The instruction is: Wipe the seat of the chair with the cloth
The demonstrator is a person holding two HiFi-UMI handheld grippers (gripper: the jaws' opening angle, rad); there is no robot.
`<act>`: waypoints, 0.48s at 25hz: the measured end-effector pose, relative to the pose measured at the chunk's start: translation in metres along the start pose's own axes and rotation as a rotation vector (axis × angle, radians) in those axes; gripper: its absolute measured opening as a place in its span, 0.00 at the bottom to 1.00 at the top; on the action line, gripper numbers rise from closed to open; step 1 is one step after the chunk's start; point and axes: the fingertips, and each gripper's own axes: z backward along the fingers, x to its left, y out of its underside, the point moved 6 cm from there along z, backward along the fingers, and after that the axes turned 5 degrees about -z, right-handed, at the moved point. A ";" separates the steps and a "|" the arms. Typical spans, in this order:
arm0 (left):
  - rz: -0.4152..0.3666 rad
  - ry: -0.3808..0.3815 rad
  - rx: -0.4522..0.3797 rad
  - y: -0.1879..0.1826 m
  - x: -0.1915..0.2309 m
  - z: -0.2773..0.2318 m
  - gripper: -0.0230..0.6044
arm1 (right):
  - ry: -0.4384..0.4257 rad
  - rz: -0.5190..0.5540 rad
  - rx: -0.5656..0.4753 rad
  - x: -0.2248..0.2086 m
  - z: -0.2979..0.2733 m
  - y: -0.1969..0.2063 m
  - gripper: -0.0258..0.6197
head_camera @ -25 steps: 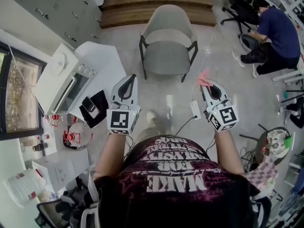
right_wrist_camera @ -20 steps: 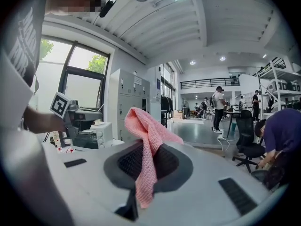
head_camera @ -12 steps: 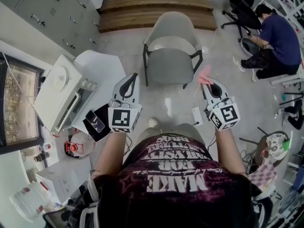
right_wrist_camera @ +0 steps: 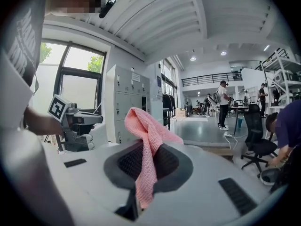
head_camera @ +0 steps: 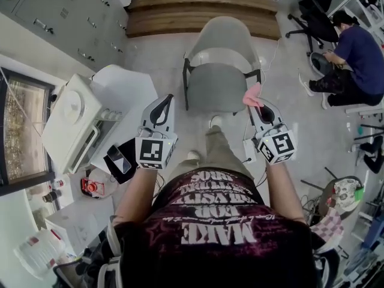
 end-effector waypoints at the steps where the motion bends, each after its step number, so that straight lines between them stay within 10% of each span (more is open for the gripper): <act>1: 0.000 -0.004 0.007 0.001 0.003 -0.006 0.04 | -0.006 -0.005 0.002 -0.005 -0.007 0.002 0.09; 12: -0.002 -0.029 0.096 0.039 0.025 -0.104 0.04 | -0.116 -0.109 0.115 -0.067 -0.110 0.072 0.09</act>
